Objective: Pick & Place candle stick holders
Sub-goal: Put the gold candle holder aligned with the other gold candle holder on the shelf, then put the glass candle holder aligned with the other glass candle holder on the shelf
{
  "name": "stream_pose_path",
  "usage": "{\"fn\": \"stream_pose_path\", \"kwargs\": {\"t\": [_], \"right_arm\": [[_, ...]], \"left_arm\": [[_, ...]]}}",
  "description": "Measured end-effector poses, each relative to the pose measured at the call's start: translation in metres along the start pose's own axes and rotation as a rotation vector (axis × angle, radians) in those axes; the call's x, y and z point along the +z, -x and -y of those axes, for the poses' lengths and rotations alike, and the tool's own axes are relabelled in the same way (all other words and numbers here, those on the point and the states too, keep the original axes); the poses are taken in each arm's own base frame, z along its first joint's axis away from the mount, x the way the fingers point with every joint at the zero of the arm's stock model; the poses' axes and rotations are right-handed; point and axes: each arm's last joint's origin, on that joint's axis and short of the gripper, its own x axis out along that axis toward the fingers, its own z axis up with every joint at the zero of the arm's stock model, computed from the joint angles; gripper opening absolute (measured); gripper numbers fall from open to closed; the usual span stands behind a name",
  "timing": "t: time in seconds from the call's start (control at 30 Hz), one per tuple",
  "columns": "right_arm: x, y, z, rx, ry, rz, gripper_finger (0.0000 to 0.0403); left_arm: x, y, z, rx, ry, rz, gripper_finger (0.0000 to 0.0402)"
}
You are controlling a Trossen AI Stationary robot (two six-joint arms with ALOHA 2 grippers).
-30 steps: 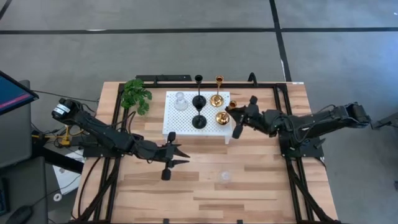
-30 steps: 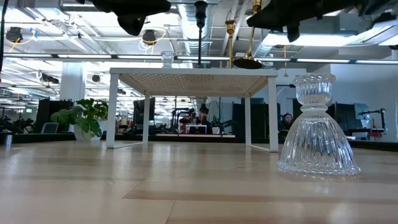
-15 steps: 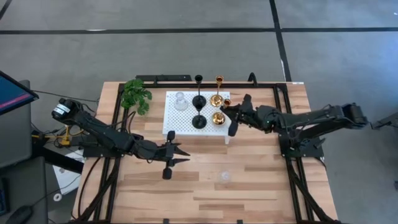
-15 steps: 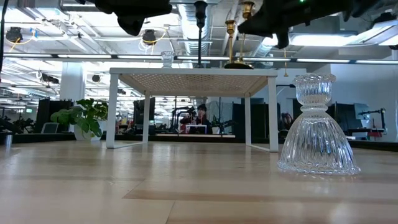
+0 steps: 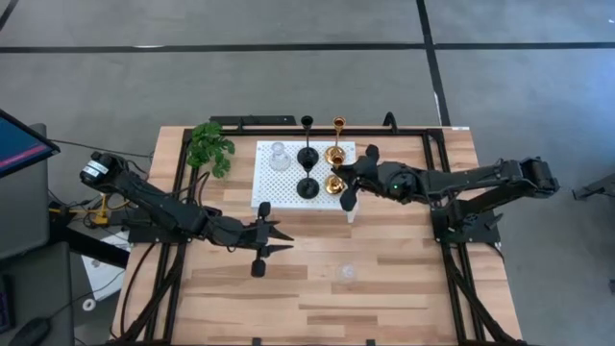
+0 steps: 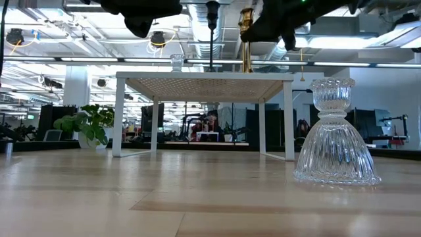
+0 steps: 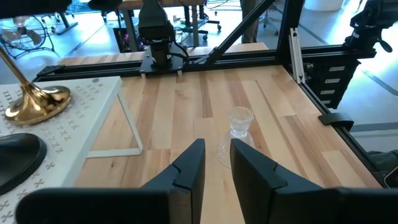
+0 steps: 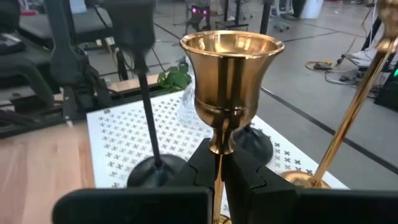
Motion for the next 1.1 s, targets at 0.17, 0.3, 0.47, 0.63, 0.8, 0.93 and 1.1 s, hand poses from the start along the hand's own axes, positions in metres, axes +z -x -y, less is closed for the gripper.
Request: {"fn": "stream_pose_path", "kwargs": {"t": [0.17,0.3,0.47,0.63,0.8,0.93,1.1], "right_arm": [[-0.001,0.0,0.0,-0.002,0.0,-0.008,0.0001],[-0.003,0.0,0.001,-0.001,-0.013,-0.025,0.0002],[-0.003,0.0,0.001,0.001,-0.01,-0.034,0.0035],[-0.005,0.0,0.001,0.0,-0.002,-0.048,0.0067],[-0.004,0.002,0.001,0.003,0.003,-0.043,0.0092],[0.002,0.011,0.001,0.017,0.0,-0.024,0.0123],[0.002,0.026,0.007,0.016,0.033,-0.084,0.018]], "left_arm": [[0.0,0.0,0.0,0.0,0.0,0.0,0.0076],[0.0,0.0,0.0,0.0,0.0,0.0,0.0076],[0.0,0.0,0.0,0.0,0.0,0.0,0.0076],[0.0,0.0,0.0,0.0,0.0,0.0,0.0076],[0.0,0.0,0.0,0.0,0.0,0.0,0.0076],[0.0,0.0,0.0,0.0,0.0,0.0,0.0076],[0.0,0.0,0.0,0.0,0.0,0.0,0.0076]]}}
